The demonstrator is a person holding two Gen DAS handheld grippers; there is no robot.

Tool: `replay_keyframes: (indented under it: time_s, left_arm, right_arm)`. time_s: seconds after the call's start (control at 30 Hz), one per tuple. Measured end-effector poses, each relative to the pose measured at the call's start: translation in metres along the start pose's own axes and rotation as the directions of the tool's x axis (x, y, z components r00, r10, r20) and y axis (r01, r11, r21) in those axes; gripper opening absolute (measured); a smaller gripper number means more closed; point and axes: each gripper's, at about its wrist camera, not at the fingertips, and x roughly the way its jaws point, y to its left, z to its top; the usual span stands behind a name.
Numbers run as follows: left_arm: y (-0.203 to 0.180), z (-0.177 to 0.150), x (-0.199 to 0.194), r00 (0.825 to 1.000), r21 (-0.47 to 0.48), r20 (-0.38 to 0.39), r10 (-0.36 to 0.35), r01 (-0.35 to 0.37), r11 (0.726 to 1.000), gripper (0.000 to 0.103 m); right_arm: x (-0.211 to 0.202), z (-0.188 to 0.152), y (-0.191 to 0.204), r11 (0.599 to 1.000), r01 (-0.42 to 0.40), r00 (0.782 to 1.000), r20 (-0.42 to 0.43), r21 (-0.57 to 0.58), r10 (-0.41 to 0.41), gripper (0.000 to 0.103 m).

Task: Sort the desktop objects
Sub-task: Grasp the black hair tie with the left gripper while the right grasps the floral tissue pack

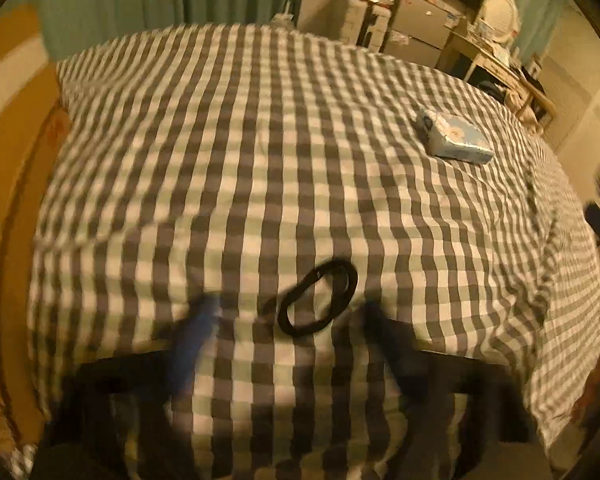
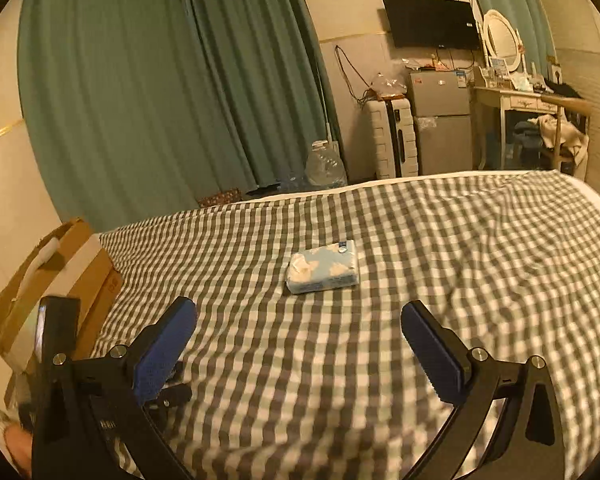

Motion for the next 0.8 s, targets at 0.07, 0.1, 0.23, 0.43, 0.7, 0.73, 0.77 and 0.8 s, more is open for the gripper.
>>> replay_keyframes:
  time_s: [0.07,0.1,0.23,0.43,0.7,0.73,0.77,0.8]
  left_arm:
    - [-0.003,0.001,0.000,0.999,0.017,0.007,-0.045,0.045,0.999,0.010]
    - [-0.004,0.002,-0.001,0.998,0.014,0.010,-0.055,0.055,0.998,0.010]
    - [0.000,0.006,-0.006,0.996,0.008,0.050,-0.070,0.070,0.998,0.008]
    - [0.038,0.026,-0.001,0.990,-0.104,0.085,-0.112,0.121,0.987,0.008]
    - [0.041,0.030,0.010,0.988,-0.120,0.092,-0.126,0.137,0.983,0.008]
    - [0.044,0.031,0.011,0.986,-0.128,0.094,-0.136,0.147,0.981,0.008]
    - [0.046,0.030,0.010,0.985,-0.135,0.096,-0.143,0.156,0.979,0.008]
    - [0.048,0.029,0.009,0.984,-0.143,0.099,-0.150,0.163,0.976,0.008]
  right_arm:
    - [0.015,0.002,0.001,1.000,0.005,0.999,-0.039,-0.012,-0.006,0.103]
    - [0.022,0.003,0.001,1.000,0.023,0.999,-0.048,-0.020,-0.024,0.103]
    - [0.051,0.012,-0.008,0.998,0.062,0.994,-0.092,0.006,-0.061,0.103]
    - [0.094,0.025,-0.005,0.991,0.121,0.978,-0.162,-0.055,-0.129,0.103]
    - [0.157,0.021,0.005,0.975,0.164,0.925,-0.318,-0.152,-0.206,0.103]
    - [0.158,0.019,0.005,0.971,0.170,0.925,-0.313,-0.168,-0.216,0.103]
    - [0.157,0.018,0.004,0.970,0.173,0.927,-0.305,-0.168,-0.219,0.103]
    - [0.154,0.018,0.003,0.970,0.178,0.927,-0.303,-0.166,-0.222,0.101]
